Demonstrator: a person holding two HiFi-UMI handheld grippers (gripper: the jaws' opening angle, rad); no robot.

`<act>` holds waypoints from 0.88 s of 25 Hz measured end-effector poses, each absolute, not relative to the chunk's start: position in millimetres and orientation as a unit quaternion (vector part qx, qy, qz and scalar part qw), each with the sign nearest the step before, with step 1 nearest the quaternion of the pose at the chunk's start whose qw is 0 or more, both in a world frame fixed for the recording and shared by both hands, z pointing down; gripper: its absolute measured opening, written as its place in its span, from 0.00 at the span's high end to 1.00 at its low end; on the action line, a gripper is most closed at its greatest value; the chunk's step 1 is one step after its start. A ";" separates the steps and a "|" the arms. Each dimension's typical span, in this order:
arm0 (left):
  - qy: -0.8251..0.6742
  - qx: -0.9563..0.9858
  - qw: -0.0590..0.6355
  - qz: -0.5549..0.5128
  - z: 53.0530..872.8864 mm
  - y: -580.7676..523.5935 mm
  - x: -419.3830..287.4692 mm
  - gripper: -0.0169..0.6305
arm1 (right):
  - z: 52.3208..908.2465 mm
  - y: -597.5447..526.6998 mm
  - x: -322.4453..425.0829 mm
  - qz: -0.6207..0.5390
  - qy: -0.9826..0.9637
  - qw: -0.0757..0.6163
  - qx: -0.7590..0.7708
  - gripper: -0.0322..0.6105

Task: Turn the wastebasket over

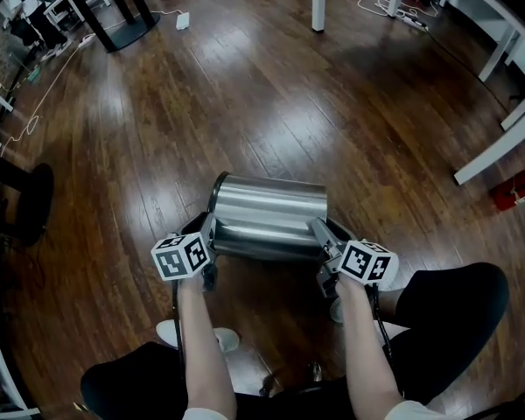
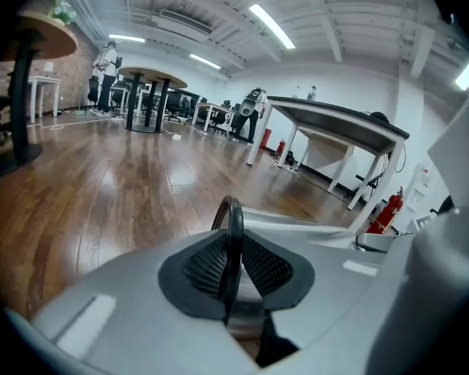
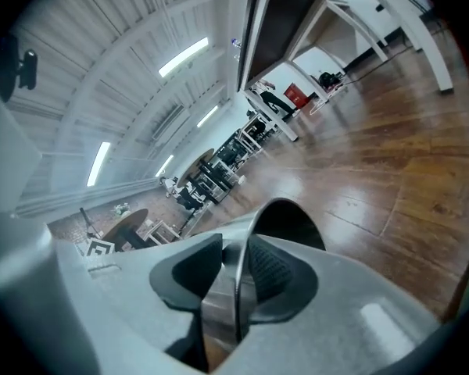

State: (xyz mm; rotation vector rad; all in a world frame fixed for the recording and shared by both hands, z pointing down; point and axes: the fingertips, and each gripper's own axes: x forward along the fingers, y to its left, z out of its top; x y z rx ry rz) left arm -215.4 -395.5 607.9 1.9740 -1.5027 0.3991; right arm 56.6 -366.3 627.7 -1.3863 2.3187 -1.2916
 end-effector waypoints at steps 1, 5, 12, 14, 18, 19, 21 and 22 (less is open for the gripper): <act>-0.572 0.745 0.310 0.149 603.1 -393.6 -221.8 0.86 | 627.8 -366.6 50.9 -0.434 0.773 0.085 -0.454 0.81; -0.581 0.749 0.250 0.197 567.8 -385.5 -236.2 0.87 | 635.2 -363.0 30.7 -0.453 0.774 0.119 -0.425 0.79; -0.555 0.780 0.147 0.250 485.6 -378.2 -209.6 0.91 | 680.8 -338.5 -13.0 -0.562 0.725 0.159 -0.366 0.75; -0.537 0.793 0.136 0.254 481.1 -370.5 -188.4 0.92 | 710.8 -322.9 -27.5 -0.593 0.704 0.141 -0.364 0.74; -0.505 0.815 0.100 0.266 492.8 -354.0 -136.5 0.92 | 752.6 -300.8 -32.8 -0.606 0.691 0.082 -0.385 0.74; -0.497 0.819 0.093 0.272 497.1 -348.9 -124.3 0.92 | 758.4 -299.0 -30.5 -0.601 0.693 0.068 -0.391 0.78; -0.481 0.823 0.083 0.290 508.1 -335.4 -100.5 0.92 | 766.0 -298.3 -23.7 -0.588 0.699 0.040 -0.406 0.84; -0.473 0.824 0.079 0.301 514.6 -327.4 -89.8 0.92 | 768.1 -298.9 -18.7 -0.583 0.699 0.034 -0.412 0.84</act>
